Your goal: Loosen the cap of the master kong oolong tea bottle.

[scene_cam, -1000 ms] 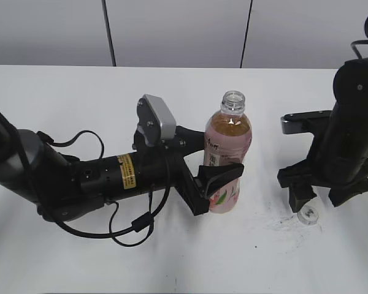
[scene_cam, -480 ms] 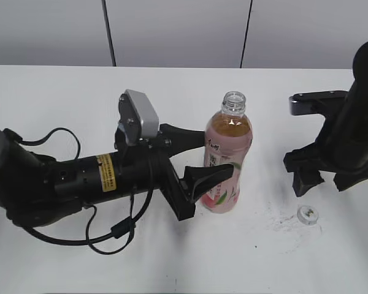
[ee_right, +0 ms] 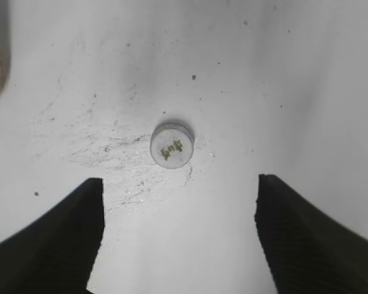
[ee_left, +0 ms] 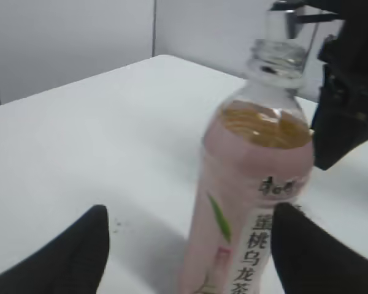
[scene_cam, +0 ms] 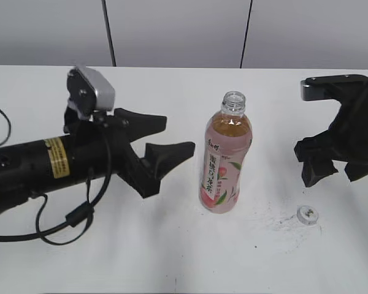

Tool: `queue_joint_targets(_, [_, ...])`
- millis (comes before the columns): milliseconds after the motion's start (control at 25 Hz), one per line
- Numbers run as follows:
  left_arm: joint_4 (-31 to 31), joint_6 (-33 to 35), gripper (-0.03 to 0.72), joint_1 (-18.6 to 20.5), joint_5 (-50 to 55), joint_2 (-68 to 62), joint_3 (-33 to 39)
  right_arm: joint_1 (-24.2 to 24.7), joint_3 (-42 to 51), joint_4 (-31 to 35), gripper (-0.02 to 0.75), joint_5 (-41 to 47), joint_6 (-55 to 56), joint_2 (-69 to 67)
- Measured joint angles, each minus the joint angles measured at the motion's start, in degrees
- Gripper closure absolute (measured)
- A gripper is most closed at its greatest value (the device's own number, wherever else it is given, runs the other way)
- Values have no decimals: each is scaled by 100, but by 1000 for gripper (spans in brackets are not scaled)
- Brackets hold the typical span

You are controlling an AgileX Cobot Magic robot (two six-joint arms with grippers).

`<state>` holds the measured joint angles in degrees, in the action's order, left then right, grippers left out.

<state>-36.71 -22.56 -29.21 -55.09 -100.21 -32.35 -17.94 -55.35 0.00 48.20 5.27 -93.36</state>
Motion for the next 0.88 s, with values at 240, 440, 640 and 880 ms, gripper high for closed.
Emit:
queue_joint_targets(240, [54,-645,198,354,1700,1121,7,347,0,-235,160,240,-5,265])
queue_joint_targets(440, [70,-1086,200,409,2979,2085,9,1740,0,-261,160,898,-408,341])
queue_joint_targets(640, [730,-1644,200,416,4842,2783,9,1989,0,-113,160,1232,-579,1022])
queue_joint_targets(880, [1424,-1639,200,416,7125,3601,-6,1989,13,59,160,1307,-588,2216])
